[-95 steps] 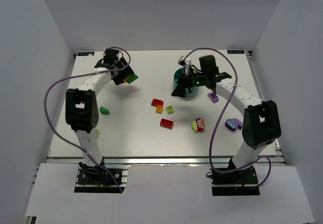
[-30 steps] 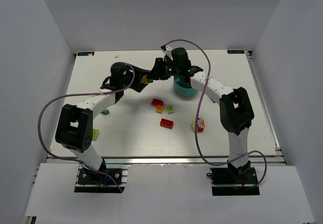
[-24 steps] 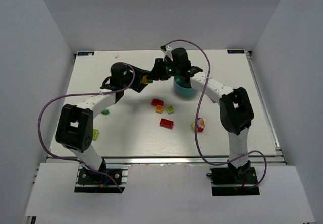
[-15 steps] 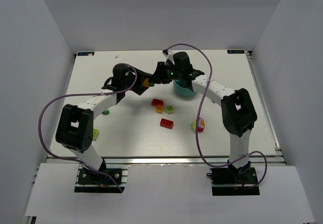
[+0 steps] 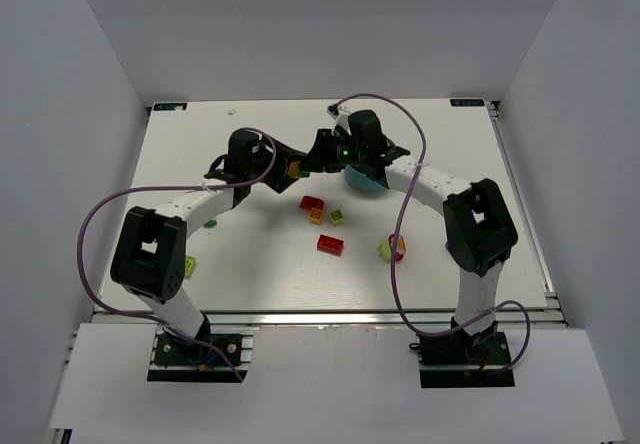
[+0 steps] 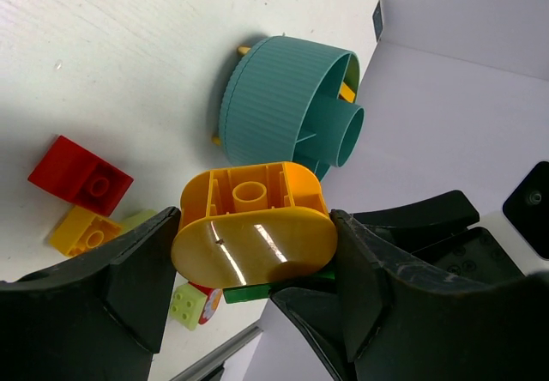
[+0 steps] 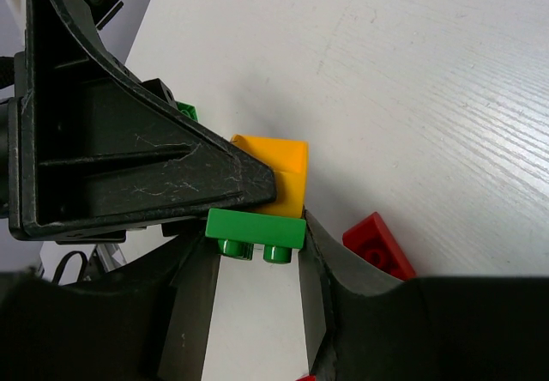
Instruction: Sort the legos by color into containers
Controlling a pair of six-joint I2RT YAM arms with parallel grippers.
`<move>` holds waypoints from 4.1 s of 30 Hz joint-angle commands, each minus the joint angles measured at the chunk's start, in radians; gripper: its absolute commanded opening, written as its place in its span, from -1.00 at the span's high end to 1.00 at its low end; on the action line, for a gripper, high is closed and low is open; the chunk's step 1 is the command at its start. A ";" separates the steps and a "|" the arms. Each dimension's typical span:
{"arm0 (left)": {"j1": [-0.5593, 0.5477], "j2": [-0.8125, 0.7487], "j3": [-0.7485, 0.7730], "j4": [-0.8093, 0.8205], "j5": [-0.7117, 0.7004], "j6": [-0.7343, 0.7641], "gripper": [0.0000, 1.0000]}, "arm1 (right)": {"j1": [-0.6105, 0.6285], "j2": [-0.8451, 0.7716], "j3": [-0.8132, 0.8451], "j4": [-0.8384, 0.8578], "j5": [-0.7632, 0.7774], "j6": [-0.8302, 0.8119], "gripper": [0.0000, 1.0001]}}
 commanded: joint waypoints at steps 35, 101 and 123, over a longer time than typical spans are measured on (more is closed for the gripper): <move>0.056 -0.036 -0.051 0.016 -0.121 0.032 1.00 | -0.041 -0.074 -0.031 0.020 -0.112 -0.024 0.06; 0.212 -0.292 -0.194 0.063 -0.043 0.097 -0.72 | -0.358 -0.114 0.093 -0.131 -0.092 -0.800 1.00; 0.212 -0.300 -0.262 0.083 -0.023 0.115 -0.72 | -0.380 0.120 0.253 -0.171 -0.161 -0.953 0.79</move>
